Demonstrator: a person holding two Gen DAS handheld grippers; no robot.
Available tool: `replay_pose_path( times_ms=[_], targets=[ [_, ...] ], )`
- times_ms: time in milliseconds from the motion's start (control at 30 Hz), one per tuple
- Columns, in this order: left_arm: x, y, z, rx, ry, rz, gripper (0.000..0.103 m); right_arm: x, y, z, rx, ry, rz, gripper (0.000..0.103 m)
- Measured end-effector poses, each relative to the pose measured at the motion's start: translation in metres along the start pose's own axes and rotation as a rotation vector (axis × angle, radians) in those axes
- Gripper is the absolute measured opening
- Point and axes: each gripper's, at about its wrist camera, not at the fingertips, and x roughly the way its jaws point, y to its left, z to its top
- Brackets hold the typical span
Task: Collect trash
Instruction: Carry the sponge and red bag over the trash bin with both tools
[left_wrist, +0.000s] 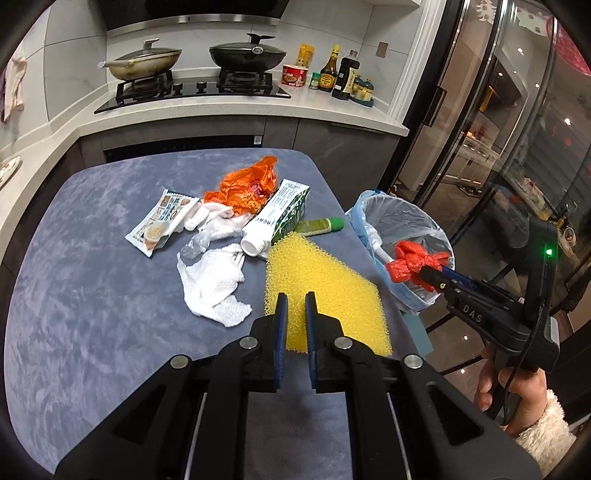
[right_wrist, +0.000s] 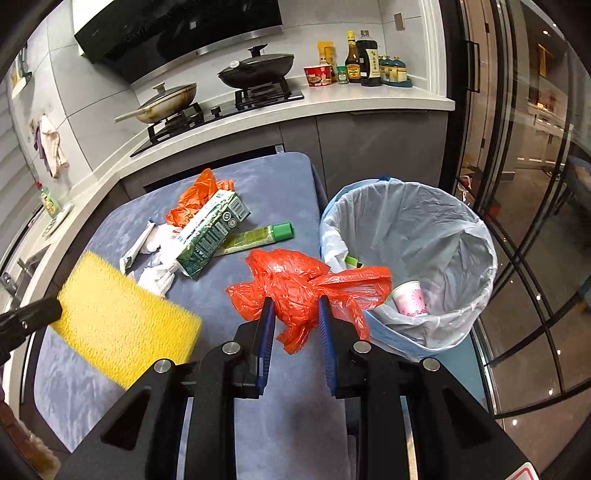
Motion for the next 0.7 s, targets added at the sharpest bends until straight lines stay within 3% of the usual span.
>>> replay_pose_path(
  times_ms=[300,567,700],
  targets=[
    [0.015,-0.025,0.015,0.051,0.002,-0.035,0.009,-0.005,-0.039,0.01,0.056,-0.036,-0.087,0.022],
    [0.07,-0.088,0.068,0.157,-0.047,-0.092,0.009,0.016,-0.089,0.039,0.088,-0.041,-0.172,0.023],
    [0.104,-0.116,0.088,0.194,-0.054,-0.086,0.009,0.035,-0.111,0.047,0.108,-0.02,-0.187,0.025]
  ],
)
